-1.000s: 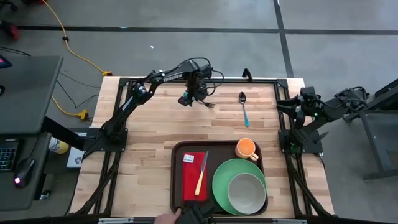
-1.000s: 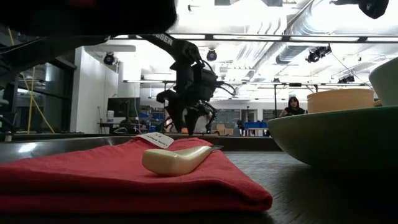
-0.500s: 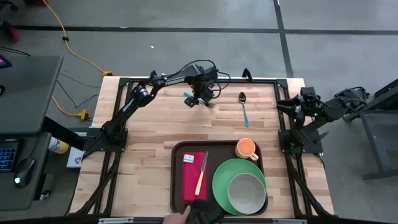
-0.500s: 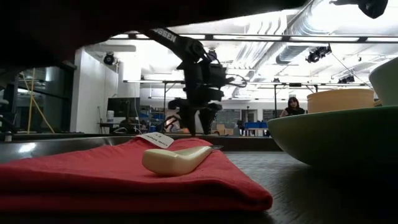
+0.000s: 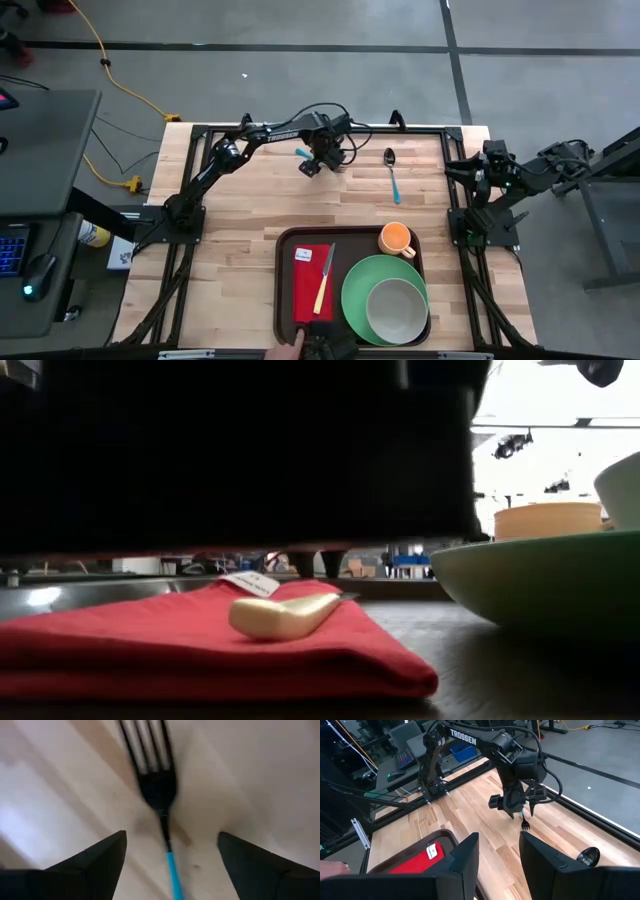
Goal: Set up tray
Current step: Put the blue fork on the top of red cloth table napkin
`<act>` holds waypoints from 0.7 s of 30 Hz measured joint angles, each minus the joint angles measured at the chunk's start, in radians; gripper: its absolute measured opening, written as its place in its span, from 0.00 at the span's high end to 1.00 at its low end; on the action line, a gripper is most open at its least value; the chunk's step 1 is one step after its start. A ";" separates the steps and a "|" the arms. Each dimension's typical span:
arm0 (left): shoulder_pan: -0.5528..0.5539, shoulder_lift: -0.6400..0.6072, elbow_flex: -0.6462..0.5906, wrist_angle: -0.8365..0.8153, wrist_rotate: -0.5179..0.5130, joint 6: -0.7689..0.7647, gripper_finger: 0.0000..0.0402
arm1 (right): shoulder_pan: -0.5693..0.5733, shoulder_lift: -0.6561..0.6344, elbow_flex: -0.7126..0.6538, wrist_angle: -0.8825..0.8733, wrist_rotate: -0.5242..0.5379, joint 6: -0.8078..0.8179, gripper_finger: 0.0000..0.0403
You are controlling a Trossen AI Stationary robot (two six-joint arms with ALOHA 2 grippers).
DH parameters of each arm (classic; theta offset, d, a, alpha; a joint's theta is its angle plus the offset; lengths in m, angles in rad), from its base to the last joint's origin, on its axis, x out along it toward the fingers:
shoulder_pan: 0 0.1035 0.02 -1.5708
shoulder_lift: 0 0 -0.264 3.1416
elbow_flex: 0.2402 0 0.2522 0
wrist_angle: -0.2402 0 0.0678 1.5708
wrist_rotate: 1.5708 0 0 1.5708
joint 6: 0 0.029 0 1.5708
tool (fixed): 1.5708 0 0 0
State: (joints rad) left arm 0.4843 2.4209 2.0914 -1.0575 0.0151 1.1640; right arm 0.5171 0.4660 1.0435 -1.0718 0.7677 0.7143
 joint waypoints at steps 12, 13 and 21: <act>0.047 0.001 -0.010 0.012 0.177 -0.118 0.15 | 0.000 0.000 0.000 0.000 0.000 0.001 0.71; 0.053 0.002 -0.010 0.012 0.204 -0.132 0.16 | 0.000 0.000 0.000 0.000 -0.001 0.001 0.71; 0.065 0.002 -0.010 0.008 0.233 -0.143 0.26 | 0.000 0.000 0.000 0.000 -0.001 0.002 0.71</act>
State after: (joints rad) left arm 0.5495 2.4229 2.0811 -1.0492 0.2483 1.0206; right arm 0.5174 0.4660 1.0435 -1.0717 0.7670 0.7162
